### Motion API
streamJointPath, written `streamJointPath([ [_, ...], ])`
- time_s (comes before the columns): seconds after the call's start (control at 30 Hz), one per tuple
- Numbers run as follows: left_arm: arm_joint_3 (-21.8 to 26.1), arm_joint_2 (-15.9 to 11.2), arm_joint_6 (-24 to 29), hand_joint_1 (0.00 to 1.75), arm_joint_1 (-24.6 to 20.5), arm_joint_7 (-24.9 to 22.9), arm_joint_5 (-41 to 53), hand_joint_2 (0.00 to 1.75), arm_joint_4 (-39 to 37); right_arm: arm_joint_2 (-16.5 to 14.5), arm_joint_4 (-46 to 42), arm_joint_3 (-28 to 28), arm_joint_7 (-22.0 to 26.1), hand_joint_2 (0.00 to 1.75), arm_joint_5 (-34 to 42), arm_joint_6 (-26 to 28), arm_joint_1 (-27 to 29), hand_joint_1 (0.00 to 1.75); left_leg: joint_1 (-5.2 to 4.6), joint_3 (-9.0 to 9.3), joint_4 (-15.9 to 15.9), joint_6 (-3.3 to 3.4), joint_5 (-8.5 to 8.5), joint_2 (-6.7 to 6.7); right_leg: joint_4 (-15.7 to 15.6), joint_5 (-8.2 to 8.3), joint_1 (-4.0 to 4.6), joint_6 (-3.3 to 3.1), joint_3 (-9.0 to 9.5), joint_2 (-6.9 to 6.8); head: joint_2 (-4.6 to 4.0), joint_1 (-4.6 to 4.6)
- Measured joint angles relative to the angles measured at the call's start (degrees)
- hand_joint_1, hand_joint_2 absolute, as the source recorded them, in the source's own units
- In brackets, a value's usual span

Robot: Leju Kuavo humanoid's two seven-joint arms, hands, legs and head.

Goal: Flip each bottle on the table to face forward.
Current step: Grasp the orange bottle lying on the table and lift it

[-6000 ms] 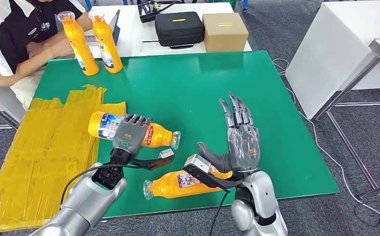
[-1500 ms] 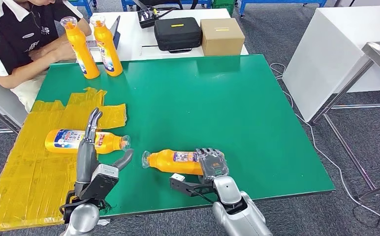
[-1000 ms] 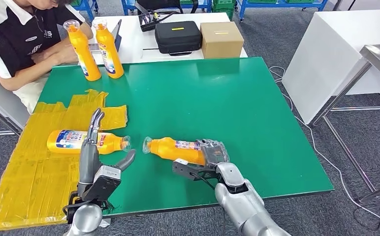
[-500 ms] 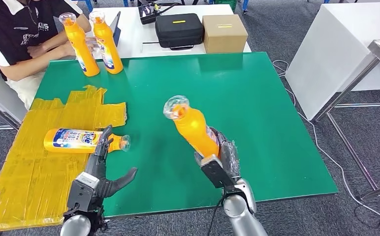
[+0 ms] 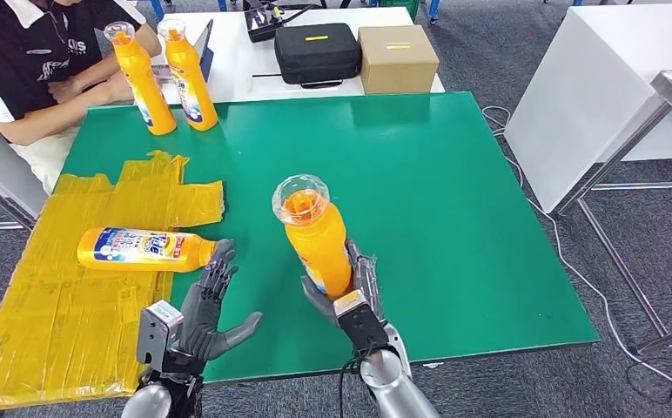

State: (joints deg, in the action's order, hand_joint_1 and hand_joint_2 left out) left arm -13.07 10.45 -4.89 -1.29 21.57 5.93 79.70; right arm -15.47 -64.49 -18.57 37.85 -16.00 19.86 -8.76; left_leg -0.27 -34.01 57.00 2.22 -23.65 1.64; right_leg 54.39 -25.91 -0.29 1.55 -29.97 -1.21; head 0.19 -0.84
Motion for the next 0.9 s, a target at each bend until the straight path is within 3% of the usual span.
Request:
streamJointPath([
  [0.27, -2.8, -0.7, -1.5, 0.00, -0.1, -2.3, -6.0, 1.75, -0.3, 0.3, 2.0, -3.4, -0.6, 1.75, -0.2, 2.4, -0.7, 1.75, 0.00, -0.05, 0.0, 0.00, 0.00, 0.00, 0.0, 0.00, 0.00, 0.00, -0.07, 0.00, -0.01, 0.01],
  [0.5, -7.4, -0.2, 0.3, 0.00, -2.4, -4.4, -10.2, 1.75, -0.1, 0.7, 4.9, -7.8, -2.5, 1.75, -0.1, 4.6, -2.3, 1.75, 0.00, -0.06, 0.0, 0.00, 0.00, -0.01, 0.0, 0.01, 0.00, 0.00, -0.07, 0.00, -0.01, 0.01],
  [0.9, -10.3, 0.0, 2.9, 0.00, -6.0, -4.0, -13.8, 1.75, -1.4, -0.1, 16.5, -15.4, -3.7, 1.75, -1.1, 5.7, -7.0, 1.75, 0.01, -0.08, 0.0, 0.00, 0.01, 0.01, 0.0, 0.01, 0.02, 0.00, -0.11, 0.01, 0.00, 0.01],
])
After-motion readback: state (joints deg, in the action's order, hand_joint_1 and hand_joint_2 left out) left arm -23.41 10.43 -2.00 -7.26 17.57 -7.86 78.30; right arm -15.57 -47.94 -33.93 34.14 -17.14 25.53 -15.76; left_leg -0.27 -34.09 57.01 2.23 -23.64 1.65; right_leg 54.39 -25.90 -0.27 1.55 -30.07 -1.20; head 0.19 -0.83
